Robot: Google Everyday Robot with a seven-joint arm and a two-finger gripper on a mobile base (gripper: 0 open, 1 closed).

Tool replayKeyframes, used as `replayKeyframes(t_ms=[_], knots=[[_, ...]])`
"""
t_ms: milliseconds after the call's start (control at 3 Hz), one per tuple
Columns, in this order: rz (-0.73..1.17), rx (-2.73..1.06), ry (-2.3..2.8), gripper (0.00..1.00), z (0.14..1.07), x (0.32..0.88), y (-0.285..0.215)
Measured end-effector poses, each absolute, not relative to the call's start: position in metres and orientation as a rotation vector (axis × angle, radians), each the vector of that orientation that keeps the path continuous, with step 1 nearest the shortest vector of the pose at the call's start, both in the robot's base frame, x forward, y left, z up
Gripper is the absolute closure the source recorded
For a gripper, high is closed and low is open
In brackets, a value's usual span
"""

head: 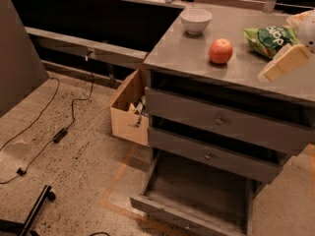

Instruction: Place apple into bottom drawer

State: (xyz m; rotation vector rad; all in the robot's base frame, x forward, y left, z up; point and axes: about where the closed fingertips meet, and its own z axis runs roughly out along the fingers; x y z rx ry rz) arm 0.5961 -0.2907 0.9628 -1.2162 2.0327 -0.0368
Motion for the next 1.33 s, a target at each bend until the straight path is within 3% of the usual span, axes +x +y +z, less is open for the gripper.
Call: replayKeyframes(t_ms=[667, 1333], knots=[[0.051, -1.013, 2.033, 0.00, 0.894, 0.705, -0.294], [0.067, -0.959, 2.045, 0.00, 0.874, 0.709, -0.291]])
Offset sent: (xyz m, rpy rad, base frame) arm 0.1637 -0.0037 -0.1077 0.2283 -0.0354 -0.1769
